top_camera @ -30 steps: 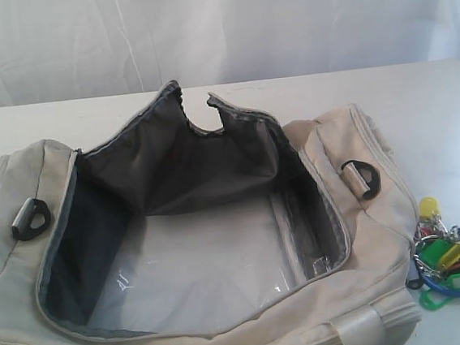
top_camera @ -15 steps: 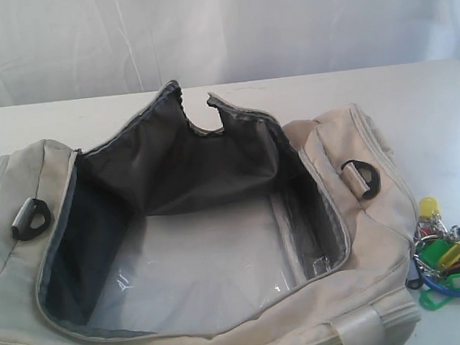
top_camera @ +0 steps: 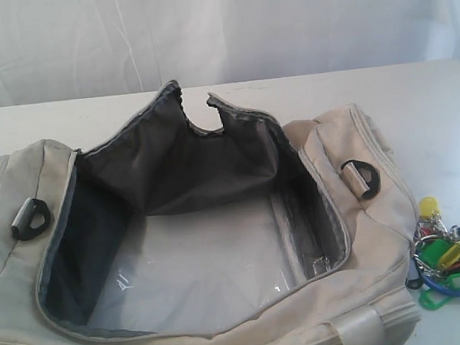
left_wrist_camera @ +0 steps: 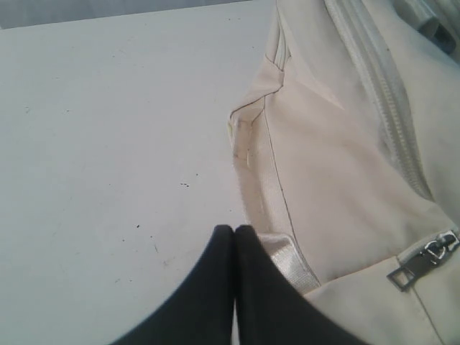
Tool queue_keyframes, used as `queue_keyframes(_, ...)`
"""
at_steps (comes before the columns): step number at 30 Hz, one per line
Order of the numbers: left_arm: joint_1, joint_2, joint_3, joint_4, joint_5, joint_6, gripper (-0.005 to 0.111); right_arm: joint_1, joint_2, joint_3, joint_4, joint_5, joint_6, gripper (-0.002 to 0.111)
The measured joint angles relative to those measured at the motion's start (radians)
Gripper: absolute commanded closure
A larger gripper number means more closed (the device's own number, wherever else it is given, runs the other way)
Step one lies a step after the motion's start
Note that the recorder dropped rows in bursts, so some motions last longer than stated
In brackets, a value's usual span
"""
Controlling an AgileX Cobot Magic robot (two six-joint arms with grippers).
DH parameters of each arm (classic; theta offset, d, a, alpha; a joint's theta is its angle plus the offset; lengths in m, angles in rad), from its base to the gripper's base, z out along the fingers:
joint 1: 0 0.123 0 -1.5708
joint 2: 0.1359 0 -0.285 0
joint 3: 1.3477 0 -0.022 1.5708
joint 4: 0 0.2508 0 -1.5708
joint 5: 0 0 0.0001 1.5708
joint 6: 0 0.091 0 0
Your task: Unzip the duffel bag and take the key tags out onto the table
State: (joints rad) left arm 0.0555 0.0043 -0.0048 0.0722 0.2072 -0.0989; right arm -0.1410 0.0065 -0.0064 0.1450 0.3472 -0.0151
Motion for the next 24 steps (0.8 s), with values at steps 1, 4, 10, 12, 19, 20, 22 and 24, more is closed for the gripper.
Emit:
queue_keyframes(1, 0.0, 0.0, 0.0, 0.0, 0.0, 0.0, 0.107, 0.0, 0.0, 0.0, -0.002, 0.0, 0.0, 0.108)
queue_keyframes(4, 0.0, 0.0, 0.0, 0.0, 0.0, 0.0, 0.107, 0.0, 0.0, 0.0, -0.002, 0.0, 0.0, 0.108)
queue_keyframes(10, 0.0, 0.0, 0.0, 0.0, 0.0, 0.0, 0.107, 0.012, 0.0, 0.0, -0.089, 0.0, 0.0, 0.108)
queue_keyframes(12, 0.0, 0.0, 0.0, 0.0, 0.0, 0.0, 0.107, 0.012, 0.0, 0.0, -0.114, 0.0, 0.0, 0.108)
queue_keyframes(19, 0.0, 0.0, 0.0, 0.0, 0.0, 0.0, 0.107, 0.012, 0.0, 0.0, -0.128, 0.0, 0.0, 0.108)
queue_keyframes(20, 0.0, 0.0, 0.0, 0.0, 0.0, 0.0, 0.107, 0.012, 0.0, 0.0, -0.128, 0.0, 0.0, 0.108)
queue_keyframes(22, 0.0, 0.0, 0.0, 0.0, 0.0, 0.0, 0.107, 0.012, 0.0, 0.0, -0.128, 0.0, 0.0, 0.108)
queue_keyframes(24, 0.0, 0.0, 0.0, 0.0, 0.0, 0.0, 0.107, 0.012, 0.0, 0.0, -0.13, 0.0, 0.0, 0.108)
